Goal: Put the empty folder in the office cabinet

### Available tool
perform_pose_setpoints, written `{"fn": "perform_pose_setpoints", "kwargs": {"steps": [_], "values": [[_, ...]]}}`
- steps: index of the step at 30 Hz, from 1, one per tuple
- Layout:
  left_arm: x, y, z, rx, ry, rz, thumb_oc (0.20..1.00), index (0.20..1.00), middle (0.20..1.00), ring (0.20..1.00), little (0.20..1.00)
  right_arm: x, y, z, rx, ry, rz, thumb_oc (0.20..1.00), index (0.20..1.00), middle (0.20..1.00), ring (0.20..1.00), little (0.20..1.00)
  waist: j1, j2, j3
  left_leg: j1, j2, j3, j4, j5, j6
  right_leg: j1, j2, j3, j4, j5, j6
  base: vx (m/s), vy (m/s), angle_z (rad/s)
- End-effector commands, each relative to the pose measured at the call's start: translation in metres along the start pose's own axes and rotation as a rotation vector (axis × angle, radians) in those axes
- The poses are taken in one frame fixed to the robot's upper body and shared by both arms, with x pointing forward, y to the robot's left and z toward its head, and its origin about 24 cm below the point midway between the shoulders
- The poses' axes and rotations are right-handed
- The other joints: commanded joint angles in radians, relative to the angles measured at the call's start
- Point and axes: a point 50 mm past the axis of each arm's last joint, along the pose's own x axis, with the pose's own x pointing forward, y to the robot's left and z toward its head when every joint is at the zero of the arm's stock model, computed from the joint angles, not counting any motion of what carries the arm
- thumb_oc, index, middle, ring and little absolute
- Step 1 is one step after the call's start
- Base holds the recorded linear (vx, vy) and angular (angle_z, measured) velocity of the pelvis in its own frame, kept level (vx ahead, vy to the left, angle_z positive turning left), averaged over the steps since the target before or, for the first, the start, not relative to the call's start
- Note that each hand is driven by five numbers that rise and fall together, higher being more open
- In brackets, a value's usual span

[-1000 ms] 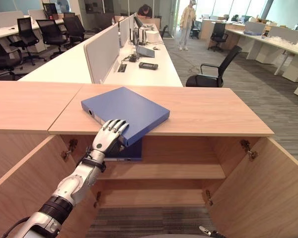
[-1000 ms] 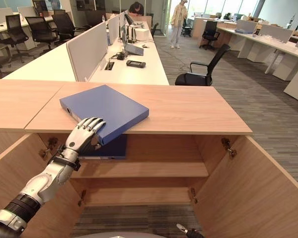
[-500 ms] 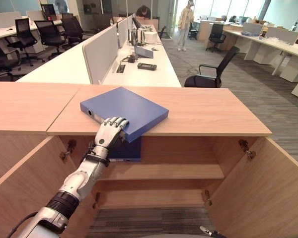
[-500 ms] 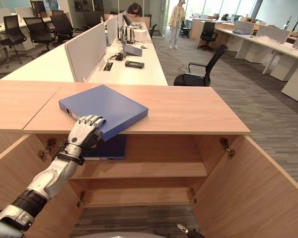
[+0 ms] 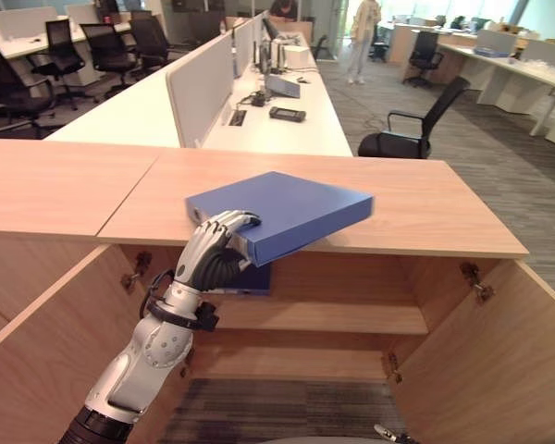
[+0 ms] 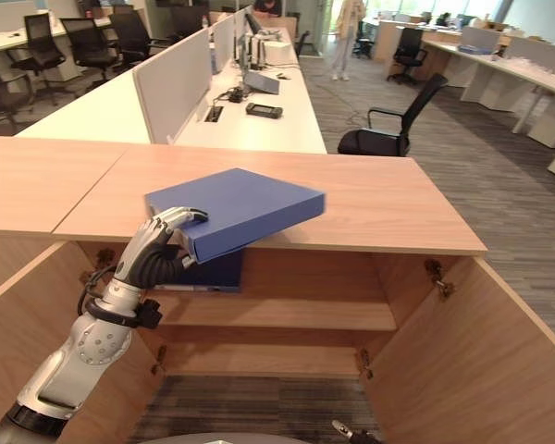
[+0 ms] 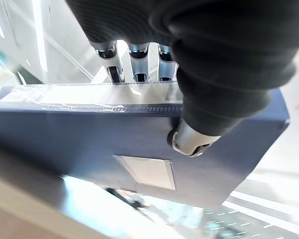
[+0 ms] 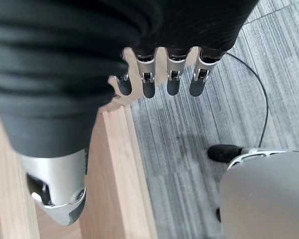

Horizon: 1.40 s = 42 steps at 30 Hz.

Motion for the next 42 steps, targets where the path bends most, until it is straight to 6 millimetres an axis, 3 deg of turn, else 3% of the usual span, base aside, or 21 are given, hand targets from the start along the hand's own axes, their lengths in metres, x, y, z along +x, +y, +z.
{"fn": "perform_pose_setpoints", "kwargs": {"steps": [1, 3, 10, 26, 31, 36, 42], "values": [[0.001, 0.0, 0.003, -0.268, 0.001, -0.032, 0.2, 0.2, 0.2, 0.2, 0.2, 0.003, -0.003, 0.024, 0.056, -0.045, -0.015, 1.0, 1.0, 1.0, 1.0, 1.0, -0.007, -0.029, 0.025, 0.042, 0.004, -0.06, 0.011, -0.091, 0.008, 0.031, -0.005, -0.023, 0.007, -0.024, 0.055, -0.01, 0.006, 0.08], [0.004, 0.014, 0.02, -0.421, -0.083, -0.027, 0.2, 0.2, 0.2, 0.2, 0.2, 0.003, -0.006, 0.022, 0.058, -0.03, -0.012, 1.0, 1.0, 1.0, 1.0, 1.0, -0.003, -0.023, 0.025, 0.044, 0.003, -0.063, 0.011, -0.091, 0.005, 0.033, -0.006, -0.031, 0.007, -0.026, 0.056, -0.01, 0.005, 0.07], [0.006, 0.042, 0.028, -0.587, -0.155, 0.062, 0.2, 0.2, 0.2, 0.2, 0.2, 0.003, -0.008, 0.018, 0.037, 0.005, 0.016, 1.0, 1.0, 1.0, 1.0, 1.0, 0.01, -0.021, 0.028, 0.05, 0.004, -0.071, 0.011, -0.091, -0.001, 0.045, -0.01, -0.04, 0.007, -0.029, 0.054, -0.01, -0.004, 0.08], [0.015, 0.042, 0.024, -0.844, -0.17, 0.042, 0.2, 0.2, 0.2, 0.2, 0.2, 0.003, -0.011, 0.016, -0.017, 0.032, 0.026, 1.0, 1.0, 1.0, 1.0, 1.0, 0.012, -0.013, 0.022, 0.051, 0.007, -0.068, 0.011, -0.082, -0.007, 0.055, -0.01, -0.041, 0.007, -0.035, 0.048, 0.0, -0.002, 0.01], [0.023, 0.04, 0.039, -0.928, -0.23, -0.051, 0.2, 0.2, 0.2, 0.2, 0.2, 0.003, 0.001, 0.013, -0.046, 0.03, 0.064, 1.0, 1.0, 1.0, 1.0, 1.0, 0.004, -0.007, 0.018, 0.049, 0.006, -0.068, 0.011, -0.081, -0.004, 0.051, -0.009, -0.035, 0.007, -0.032, 0.047, -0.01, 0.002, 0.0], [0.042, 0.043, 0.057, -0.928, -0.319, -0.143, 0.2, 0.2, 0.2, 0.2, 0.2, 0.003, 0.009, 0.011, -0.068, 0.036, 0.087, 1.0, 1.0, 1.0, 1.0, 1.0, -0.003, -0.004, 0.011, 0.046, 0.005, -0.069, 0.011, -0.079, -0.003, 0.048, -0.008, -0.033, 0.007, -0.03, 0.047, 0.0, 0.0, 0.0], [0.051, 0.037, 0.067, -0.938, -0.355, -0.2, 0.2, 0.2, 0.2, 0.2, 0.2, 0.003, 0.016, 0.015, -0.09, 0.022, 0.108, 1.0, 1.0, 1.0, 1.0, 1.0, -0.006, -0.004, 0.013, 0.048, 0.001, -0.071, 0.011, -0.081, -0.001, 0.047, -0.008, -0.03, 0.007, -0.028, 0.047, 0.0, 0.0, 0.0]]}}
